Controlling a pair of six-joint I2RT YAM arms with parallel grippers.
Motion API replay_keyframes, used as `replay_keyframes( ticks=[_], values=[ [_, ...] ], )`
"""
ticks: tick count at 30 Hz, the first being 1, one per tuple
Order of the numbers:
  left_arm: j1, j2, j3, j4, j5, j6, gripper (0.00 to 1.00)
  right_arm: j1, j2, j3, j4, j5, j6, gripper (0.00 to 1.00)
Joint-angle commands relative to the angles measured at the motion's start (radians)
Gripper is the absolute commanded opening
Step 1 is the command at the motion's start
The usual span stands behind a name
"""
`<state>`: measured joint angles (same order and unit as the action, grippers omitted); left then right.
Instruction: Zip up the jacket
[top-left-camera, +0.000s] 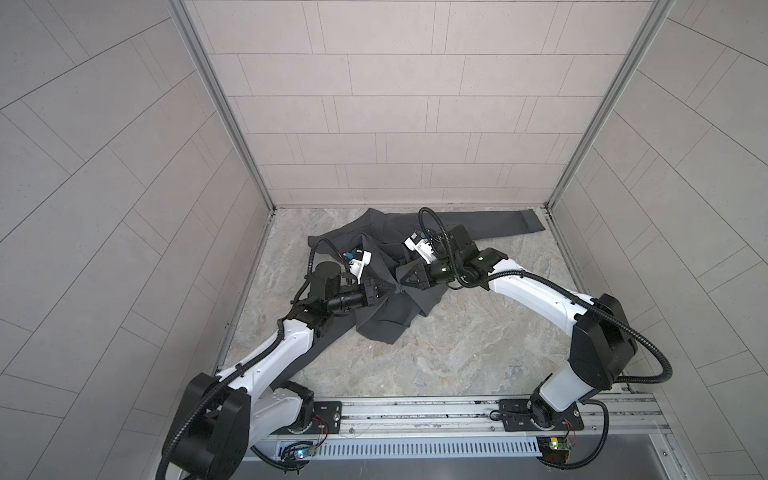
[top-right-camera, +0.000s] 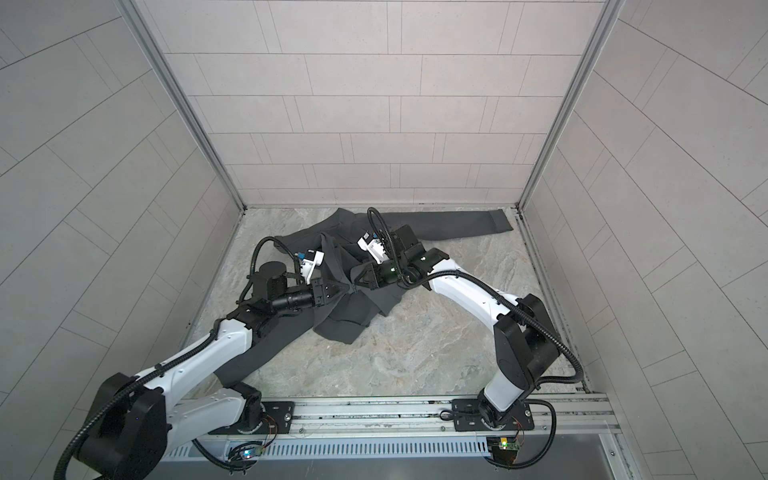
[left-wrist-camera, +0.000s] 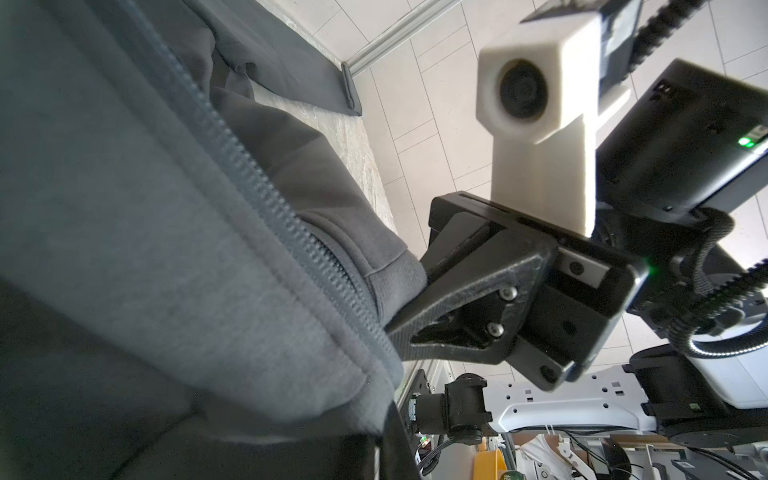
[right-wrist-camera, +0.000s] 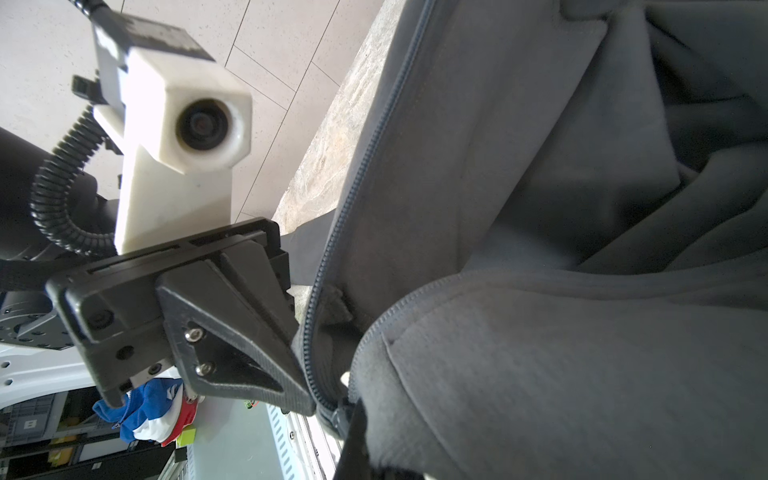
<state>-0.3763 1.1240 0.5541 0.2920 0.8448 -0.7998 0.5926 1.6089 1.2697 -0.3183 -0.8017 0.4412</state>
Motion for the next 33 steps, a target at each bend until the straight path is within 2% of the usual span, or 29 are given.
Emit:
replay_keyframes(
  ticks=[1, 6, 7, 10, 13, 16, 19, 22, 25, 28, 33],
  values=[
    [-0.015, 0.002, 0.018, -0.014, 0.012, 0.033, 0.00, 0.006, -0.023, 0.026, 0.054, -0.056, -0.007, 0.00],
    [-0.015, 0.008, 0.018, -0.022, -0.005, 0.034, 0.00, 0.004, -0.048, 0.001, 0.061, -0.055, 0.004, 0.00],
    [-0.016, 0.011, 0.017, -0.021, -0.009, 0.032, 0.03, 0.004, -0.052, -0.003, 0.060, -0.057, 0.005, 0.00],
    [-0.015, 0.017, 0.004, 0.024, -0.013, 0.008, 0.33, 0.004, -0.055, -0.009, 0.052, -0.056, 0.001, 0.00],
    [-0.016, 0.019, -0.010, 0.080, -0.023, -0.022, 0.48, 0.004, -0.051, -0.012, 0.041, -0.057, -0.002, 0.00],
    [-0.015, 0.028, -0.033, 0.185, -0.024, -0.081, 0.54, 0.004, -0.048, -0.013, 0.042, -0.057, -0.002, 0.00],
    [-0.015, 0.055, -0.057, 0.289, -0.020, -0.141, 0.54, 0.004, -0.043, -0.013, 0.045, -0.056, 0.001, 0.00],
    [-0.015, 0.081, -0.092, 0.417, -0.017, -0.208, 0.49, 0.004, -0.038, -0.014, 0.045, -0.056, 0.002, 0.00],
    [-0.015, 0.104, -0.121, 0.518, -0.016, -0.257, 0.41, 0.005, -0.034, -0.016, 0.042, -0.051, 0.002, 0.00],
    [-0.015, 0.119, -0.136, 0.576, -0.016, -0.285, 0.27, 0.004, -0.033, -0.016, 0.039, -0.047, 0.001, 0.00],
    [-0.016, 0.125, -0.147, 0.619, -0.016, -0.302, 0.17, 0.004, -0.032, -0.013, 0.030, -0.045, -0.002, 0.00]
  ],
)
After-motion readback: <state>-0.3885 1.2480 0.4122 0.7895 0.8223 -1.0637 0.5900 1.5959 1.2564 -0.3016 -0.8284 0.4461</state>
